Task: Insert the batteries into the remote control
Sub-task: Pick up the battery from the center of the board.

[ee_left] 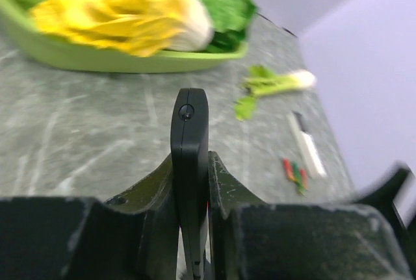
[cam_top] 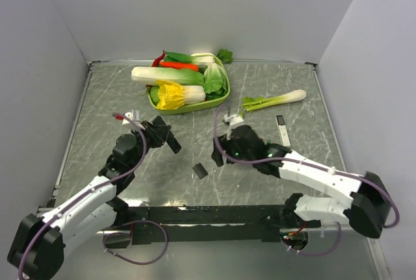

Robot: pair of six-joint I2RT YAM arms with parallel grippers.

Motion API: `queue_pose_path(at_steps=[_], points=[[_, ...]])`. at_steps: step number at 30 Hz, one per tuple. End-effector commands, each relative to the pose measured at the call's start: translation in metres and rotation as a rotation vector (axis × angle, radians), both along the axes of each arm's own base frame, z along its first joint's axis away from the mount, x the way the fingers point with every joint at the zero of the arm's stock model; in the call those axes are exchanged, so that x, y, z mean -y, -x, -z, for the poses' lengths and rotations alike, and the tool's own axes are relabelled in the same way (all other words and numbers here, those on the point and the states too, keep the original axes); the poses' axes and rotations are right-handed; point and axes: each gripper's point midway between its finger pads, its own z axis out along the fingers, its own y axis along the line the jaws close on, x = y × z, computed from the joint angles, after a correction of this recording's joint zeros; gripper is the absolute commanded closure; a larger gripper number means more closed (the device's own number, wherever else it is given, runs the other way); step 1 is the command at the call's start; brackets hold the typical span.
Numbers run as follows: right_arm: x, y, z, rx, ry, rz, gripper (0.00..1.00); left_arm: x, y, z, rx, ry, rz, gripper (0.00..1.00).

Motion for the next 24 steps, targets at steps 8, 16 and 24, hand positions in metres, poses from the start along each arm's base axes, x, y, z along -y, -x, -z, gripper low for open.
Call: queue_pose_path(at_steps=[8, 16, 24], points=[[0.117, -0.034, -0.026, -0.055, 0.039, 0.418, 0.00, 0.035, 0.036, -0.102, 0.140, 0.028, 0.501, 0.99], [0.169, -0.061, -0.014, -0.175, 0.030, 0.591, 0.18, 0.023, 0.027, -0.118, 0.173, -0.133, 0.564, 0.99], [0.185, -0.093, 0.010, -0.304, 0.154, 0.638, 0.45, 0.004, 0.016, -0.121, 0.231, -0.214, 0.469, 0.99]])
